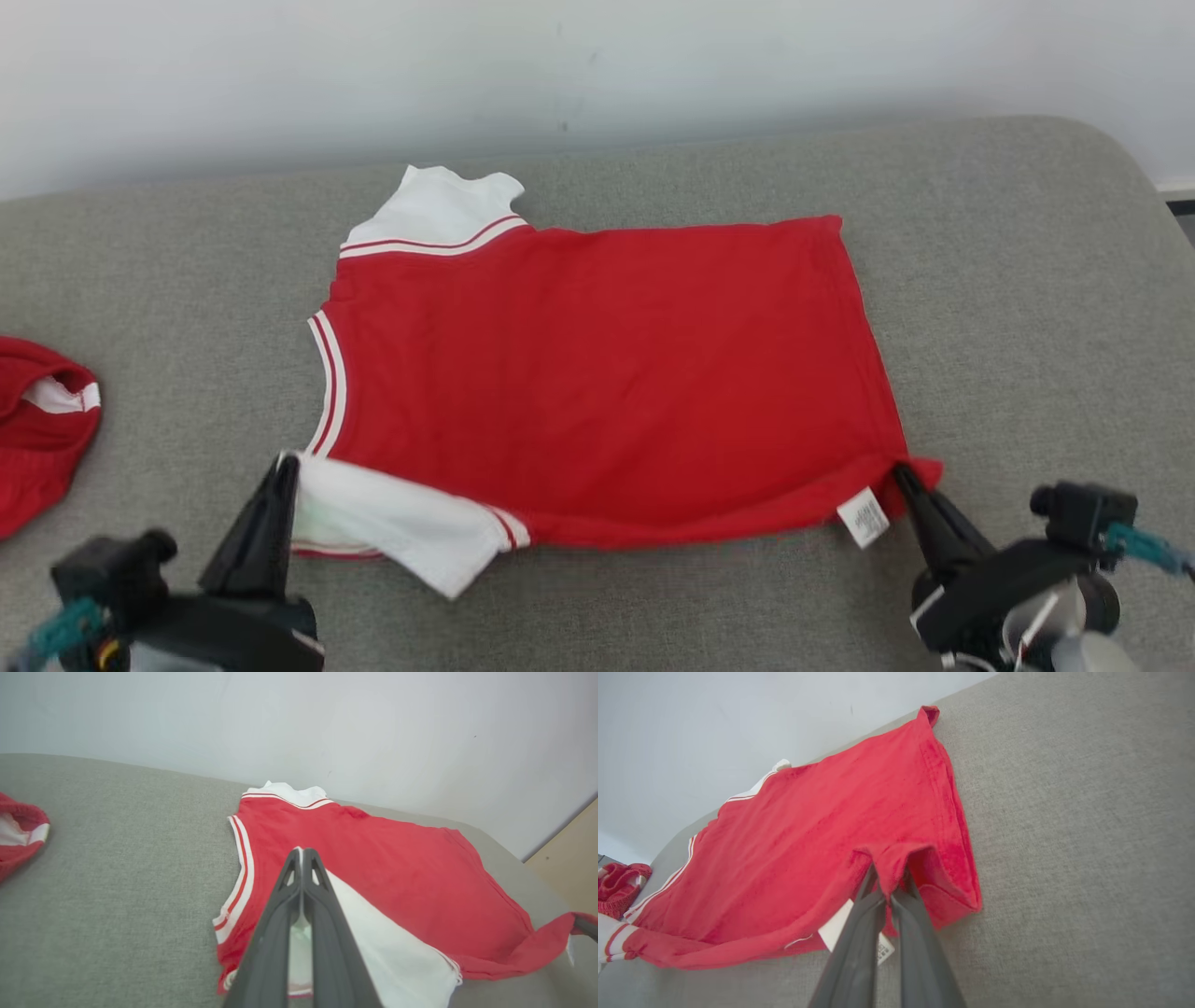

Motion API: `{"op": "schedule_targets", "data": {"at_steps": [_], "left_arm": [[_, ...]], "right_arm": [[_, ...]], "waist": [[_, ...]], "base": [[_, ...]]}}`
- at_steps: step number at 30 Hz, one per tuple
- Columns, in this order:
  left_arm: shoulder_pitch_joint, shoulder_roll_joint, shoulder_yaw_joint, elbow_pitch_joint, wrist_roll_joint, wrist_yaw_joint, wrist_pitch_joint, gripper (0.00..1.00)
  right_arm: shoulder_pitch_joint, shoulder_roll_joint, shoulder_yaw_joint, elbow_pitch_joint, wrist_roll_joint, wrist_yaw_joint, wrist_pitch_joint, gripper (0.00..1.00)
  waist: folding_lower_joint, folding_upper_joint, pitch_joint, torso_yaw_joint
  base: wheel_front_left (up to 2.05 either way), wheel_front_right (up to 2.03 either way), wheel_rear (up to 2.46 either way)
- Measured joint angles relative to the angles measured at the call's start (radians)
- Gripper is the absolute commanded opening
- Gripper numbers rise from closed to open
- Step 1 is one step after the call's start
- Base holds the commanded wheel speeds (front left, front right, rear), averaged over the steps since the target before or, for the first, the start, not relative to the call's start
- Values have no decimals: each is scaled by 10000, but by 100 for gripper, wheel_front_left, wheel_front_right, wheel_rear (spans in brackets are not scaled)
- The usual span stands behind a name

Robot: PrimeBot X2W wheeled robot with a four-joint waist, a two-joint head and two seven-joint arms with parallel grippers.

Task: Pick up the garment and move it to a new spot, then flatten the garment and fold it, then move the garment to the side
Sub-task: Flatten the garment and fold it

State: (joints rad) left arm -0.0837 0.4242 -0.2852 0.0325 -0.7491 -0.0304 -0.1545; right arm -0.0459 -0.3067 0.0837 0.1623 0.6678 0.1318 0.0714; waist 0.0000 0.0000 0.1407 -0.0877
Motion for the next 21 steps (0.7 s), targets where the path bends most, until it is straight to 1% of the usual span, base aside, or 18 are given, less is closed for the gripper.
{"op": "schedule_targets", "data": {"at_steps": [5,9,15,19,20,21], "left_arm": [[-1498,186,-46,846,-21,-328,483,0],[-2664,290,-219,1879,38,-562,757,0],[-4090,291,-625,3430,211,-844,761,0],[-4743,207,-918,4312,209,-930,577,0],[-4883,201,-1009,4527,215,-934,543,0],[-4994,198,-1106,4696,230,-941,466,0]], "right_arm": [[-1414,-242,305,917,336,0,29,0],[-2417,-293,568,1785,449,0,-17,0],[-3847,-366,1045,3114,451,0,-330,0],[-4474,-320,1342,3929,447,0,-591,0],[-4599,-290,1427,4077,451,0,-652,7],[-4701,-265,1519,4213,464,0,-723,7]], "waist": [[1,0,280,-89],[1,1,566,-134],[2,1,1001,-166],[2,1,1244,-177],[2,1,1297,-180],[2,1,1339,-183]], "base": [[0,0,0],[0,0,0],[0,0,0],[0,0,0],[0,0,0],[0,0,0]]}}
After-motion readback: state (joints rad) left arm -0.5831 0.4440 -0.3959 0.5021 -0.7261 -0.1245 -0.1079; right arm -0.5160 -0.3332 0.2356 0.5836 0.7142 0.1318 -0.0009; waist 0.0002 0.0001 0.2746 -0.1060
